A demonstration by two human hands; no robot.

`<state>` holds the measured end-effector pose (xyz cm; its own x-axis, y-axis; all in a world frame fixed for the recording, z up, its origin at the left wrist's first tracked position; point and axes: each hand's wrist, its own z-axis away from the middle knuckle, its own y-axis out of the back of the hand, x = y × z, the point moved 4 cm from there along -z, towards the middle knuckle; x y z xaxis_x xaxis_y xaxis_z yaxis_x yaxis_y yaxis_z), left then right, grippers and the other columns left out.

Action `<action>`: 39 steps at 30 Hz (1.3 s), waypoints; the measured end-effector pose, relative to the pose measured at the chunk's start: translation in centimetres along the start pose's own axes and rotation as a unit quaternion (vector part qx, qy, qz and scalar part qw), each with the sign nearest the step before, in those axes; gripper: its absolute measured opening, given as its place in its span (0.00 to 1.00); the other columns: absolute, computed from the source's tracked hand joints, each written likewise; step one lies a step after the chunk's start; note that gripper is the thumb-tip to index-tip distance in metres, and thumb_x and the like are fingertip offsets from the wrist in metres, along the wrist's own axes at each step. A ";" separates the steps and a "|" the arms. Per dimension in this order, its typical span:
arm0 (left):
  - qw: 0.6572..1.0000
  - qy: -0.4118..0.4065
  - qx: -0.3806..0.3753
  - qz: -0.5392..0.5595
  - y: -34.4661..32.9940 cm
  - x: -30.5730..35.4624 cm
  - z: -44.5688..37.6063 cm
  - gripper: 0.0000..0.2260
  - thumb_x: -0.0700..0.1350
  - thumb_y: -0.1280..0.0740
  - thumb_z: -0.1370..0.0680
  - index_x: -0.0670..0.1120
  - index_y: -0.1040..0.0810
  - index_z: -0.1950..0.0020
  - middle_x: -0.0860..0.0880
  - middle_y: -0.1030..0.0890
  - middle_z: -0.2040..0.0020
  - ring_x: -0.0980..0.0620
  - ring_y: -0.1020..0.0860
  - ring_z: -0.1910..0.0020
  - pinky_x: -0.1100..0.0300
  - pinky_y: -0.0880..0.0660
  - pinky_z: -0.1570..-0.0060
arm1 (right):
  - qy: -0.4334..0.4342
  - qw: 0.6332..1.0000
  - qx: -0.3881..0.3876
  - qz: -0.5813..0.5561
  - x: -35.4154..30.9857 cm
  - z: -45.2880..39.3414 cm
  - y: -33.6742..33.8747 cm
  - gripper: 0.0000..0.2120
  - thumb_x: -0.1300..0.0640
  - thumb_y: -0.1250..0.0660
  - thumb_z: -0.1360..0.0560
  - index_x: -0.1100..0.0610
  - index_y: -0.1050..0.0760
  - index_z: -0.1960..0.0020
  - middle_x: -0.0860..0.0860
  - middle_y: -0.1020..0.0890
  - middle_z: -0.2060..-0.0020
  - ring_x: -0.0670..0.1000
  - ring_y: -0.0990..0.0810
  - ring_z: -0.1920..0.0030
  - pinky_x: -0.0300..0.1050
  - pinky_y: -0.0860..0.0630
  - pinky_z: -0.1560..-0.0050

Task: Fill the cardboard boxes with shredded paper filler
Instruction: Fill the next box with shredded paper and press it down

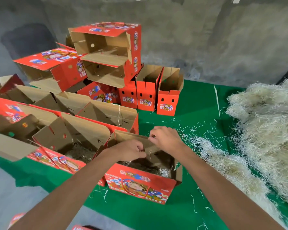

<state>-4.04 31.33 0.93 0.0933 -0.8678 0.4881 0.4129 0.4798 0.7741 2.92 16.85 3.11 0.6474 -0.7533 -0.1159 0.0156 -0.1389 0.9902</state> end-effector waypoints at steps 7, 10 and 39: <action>0.989 -0.027 0.136 0.042 3.6 -0.5 2.3 0.09 0.47 0.36 0.19 0.47 0.21 0.57 0.50 0.16 0.58 0.51 0.18 0.56 0.55 0.22 0.54 | -0.066 0.948 0.163 -0.266 -0.1 2.4 4.2 0.11 0.42 0.35 0.21 0.46 0.18 0.56 0.38 0.18 0.62 0.38 0.22 0.65 0.35 0.29 0.65; 0.982 -0.046 0.144 0.116 4.6 -0.6 2.5 0.10 0.38 0.38 0.20 0.49 0.18 0.52 0.52 0.16 0.56 0.52 0.17 0.54 0.60 0.23 0.52 | -0.093 0.927 0.128 -0.341 -0.1 4.5 3.1 0.12 0.41 0.34 0.22 0.45 0.19 0.58 0.40 0.17 0.65 0.41 0.28 0.76 0.34 0.34 0.73; 0.956 -0.106 0.172 -0.215 -7.8 13.2 -3.3 0.14 0.50 0.35 0.23 0.48 0.24 0.39 0.45 0.29 0.36 0.43 0.37 0.31 0.33 0.61 0.26 | -0.481 0.735 0.007 -0.478 1.3 13.4 -18.8 0.11 0.54 0.36 0.22 0.61 0.24 0.46 0.64 0.17 0.51 0.67 0.17 0.51 0.65 0.19 0.50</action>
<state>-2.97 15.70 0.03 -0.2191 -0.9659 0.1378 0.0469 0.1306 0.9903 -6.69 9.84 -16.70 -0.4920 -0.4128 -0.7665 0.1003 -0.9014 0.4211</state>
